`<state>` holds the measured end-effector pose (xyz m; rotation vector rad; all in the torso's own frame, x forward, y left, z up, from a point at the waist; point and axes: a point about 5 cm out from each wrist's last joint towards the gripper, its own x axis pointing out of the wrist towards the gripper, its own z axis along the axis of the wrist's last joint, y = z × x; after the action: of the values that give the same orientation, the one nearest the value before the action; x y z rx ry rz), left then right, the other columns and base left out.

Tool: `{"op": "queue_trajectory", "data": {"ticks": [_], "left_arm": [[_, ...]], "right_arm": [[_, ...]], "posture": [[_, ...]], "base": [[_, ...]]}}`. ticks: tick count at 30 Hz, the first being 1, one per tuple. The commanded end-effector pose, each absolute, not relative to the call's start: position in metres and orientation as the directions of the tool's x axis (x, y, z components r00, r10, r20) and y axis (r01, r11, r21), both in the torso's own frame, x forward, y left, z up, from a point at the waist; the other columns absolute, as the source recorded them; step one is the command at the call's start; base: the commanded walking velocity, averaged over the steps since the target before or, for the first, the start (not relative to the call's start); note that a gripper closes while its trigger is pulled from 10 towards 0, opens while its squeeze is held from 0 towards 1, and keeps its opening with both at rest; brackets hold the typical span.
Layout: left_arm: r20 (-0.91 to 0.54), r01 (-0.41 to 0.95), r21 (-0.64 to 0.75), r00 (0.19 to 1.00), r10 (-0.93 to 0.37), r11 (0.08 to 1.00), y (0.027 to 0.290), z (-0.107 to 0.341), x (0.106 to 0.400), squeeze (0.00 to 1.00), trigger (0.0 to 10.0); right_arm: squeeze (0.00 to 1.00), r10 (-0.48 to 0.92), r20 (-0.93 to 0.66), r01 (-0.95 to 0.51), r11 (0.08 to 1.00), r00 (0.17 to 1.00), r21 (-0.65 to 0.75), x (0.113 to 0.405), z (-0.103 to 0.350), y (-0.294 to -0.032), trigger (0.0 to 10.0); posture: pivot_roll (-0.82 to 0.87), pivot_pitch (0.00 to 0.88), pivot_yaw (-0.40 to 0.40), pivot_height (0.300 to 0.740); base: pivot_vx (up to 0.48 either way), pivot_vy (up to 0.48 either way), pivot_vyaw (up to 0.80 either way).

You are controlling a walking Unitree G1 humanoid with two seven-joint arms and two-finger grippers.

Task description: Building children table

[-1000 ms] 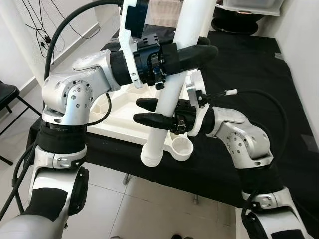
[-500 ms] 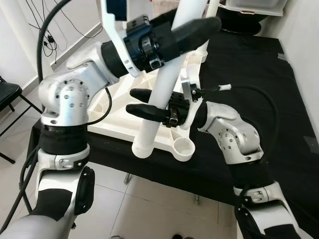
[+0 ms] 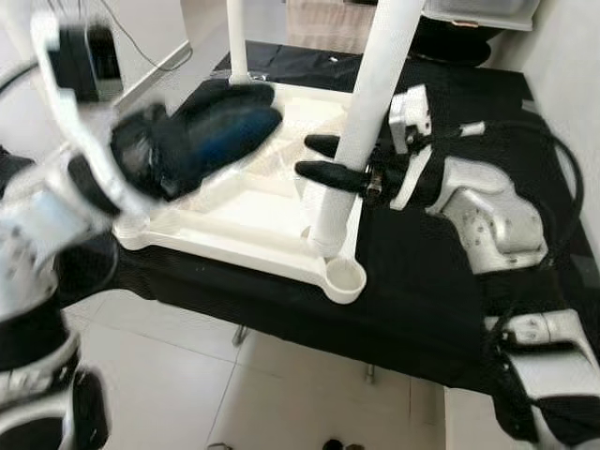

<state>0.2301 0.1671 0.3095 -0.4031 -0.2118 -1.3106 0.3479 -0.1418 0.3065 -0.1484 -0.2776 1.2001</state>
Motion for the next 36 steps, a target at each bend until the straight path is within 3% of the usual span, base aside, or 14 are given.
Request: {"op": "queue_trajectory", "data": {"ticks": [1,4,5,6,7,13,19,24,25,26,27,28,32,36], "left_arm": [[0.291,0.937,-0.240,0.318,-0.902,0.253,0.166,0.285,0.221,1.00,10.0],[0.240,0.912,-0.279,0.370,-0.898,0.301,0.167,0.267,0.216,1.00,10.0],[0.133,0.850,-0.335,0.471,-0.872,0.408,0.168,0.238,0.209,0.56,10.0],[0.133,0.850,-0.335,0.471,-0.872,0.408,0.168,0.238,0.209,0.56,10.0],[0.060,0.823,-0.330,0.506,-0.860,0.461,0.165,0.224,0.205,0.00,10.0],[-0.127,0.798,-0.235,0.541,-0.831,0.555,0.148,0.186,0.184,0.00,10.0],[-0.211,0.806,-0.143,0.543,-0.813,0.575,0.130,0.166,0.163,0.00,10.0],[-0.177,0.783,-0.145,0.581,-0.795,0.605,0.126,0.166,0.163,0.00,10.0],[-0.172,0.776,-0.116,0.599,-0.782,0.620,0.126,0.165,0.164,0.00,8.3],[-0.172,0.776,-0.116,0.599,-0.782,0.620,0.126,0.165,0.164,0.00,8.3],[-0.170,0.772,-0.087,0.611,-0.773,0.629,0.126,0.164,0.163,0.00,5.9],[-0.156,0.769,-0.047,0.625,-0.765,0.638,0.125,0.164,0.161,0.00,4.4],[-0.109,0.756,0.020,0.652,-0.750,0.654,0.123,0.167,0.155,0.00,3.1],[-0.094,0.750,0.059,0.662,-0.744,0.659,0.121,0.168,0.150,0.00,2.7]], "right_arm": [[0.00,0.936,0.170,-0.892,0.346,0.307,-0.292,0.344,0.317,-0.152,9.2],[0.00,0.942,0.178,-0.900,0.326,0.284,-0.289,0.341,0.319,-0.155,10.0],[0.00,0.959,0.187,-0.922,0.263,0.215,-0.284,0.335,0.320,-0.159,10.0],[0.00,0.959,0.187,-0.922,0.263,0.215,-0.284,0.335,0.320,-0.159,10.0],[0.00,0.966,0.186,-0.933,0.225,0.177,-0.281,0.331,0.319,-0.160,10.0],[0.00,0.983,0.173,-0.960,0.111,0.067,-0.258,0.319,0.309,-0.156,10.0],[0.00,0.985,0.167,-0.966,0.085,0.044,-0.245,0.317,0.303,-0.148,10.0],[0.00,0.986,0.163,-0.970,0.065,0.027,-0.235,0.316,0.299,-0.141,10.0],[0.00,0.987,0.159,-0.972,0.051,0.014,-0.231,0.315,0.298,-0.140,10.0],[0.00,0.987,0.159,-0.972,0.051,0.014,-0.231,0.315,0.298,-0.140,10.0],[0.00,0.988,0.156,-0.973,0.041,0.006,-0.228,0.314,0.298,-0.139,10.0],[0.00,0.988,0.152,-0.974,0.025,-0.009,-0.225,0.313,0.298,-0.138,10.0],[0.00,0.991,0.127,-0.974,-0.002,-0.032,-0.225,0.313,0.296,-0.134,10.0],[0.00,0.994,0.100,-0.973,-0.011,-0.035,-0.231,0.313,0.294,-0.133,10.0]], "posture": [[0.05,0.237,-0.037,0.740],[0.05,0.246,-0.035,0.740],[0.05,0.257,-0.032,0.740],[0.05,0.257,-0.032,0.740],[0.05,0.263,-0.030,0.740],[0.05,0.291,-0.024,0.740],[0.05,0.310,-0.019,0.740],[0.05,0.329,-0.022,0.740],[0.05,0.333,-0.024,0.740],[0.05,0.333,-0.024,0.740],[0.05,0.333,-0.024,0.740],[0.06,0.352,-0.029,0.740],[0.06,0.370,-0.029,0.740],[0.06,0.380,-0.033,0.740]], "base": [[0.000,0.000,0.00],[0.000,0.000,0.00],[0.000,0.000,0.00],[0.000,0.000,0.00],[0.000,0.000,0.00],[0.000,0.000,0.00],[0.000,0.000,0.00],[0.000,0.000,0.00],[0.000,0.000,0.00],[0.000,0.000,0.00],[0.000,0.000,0.00],[0.000,0.000,0.00],[0.000,0.000,0.00],[0.000,0.000,0.00]]}}
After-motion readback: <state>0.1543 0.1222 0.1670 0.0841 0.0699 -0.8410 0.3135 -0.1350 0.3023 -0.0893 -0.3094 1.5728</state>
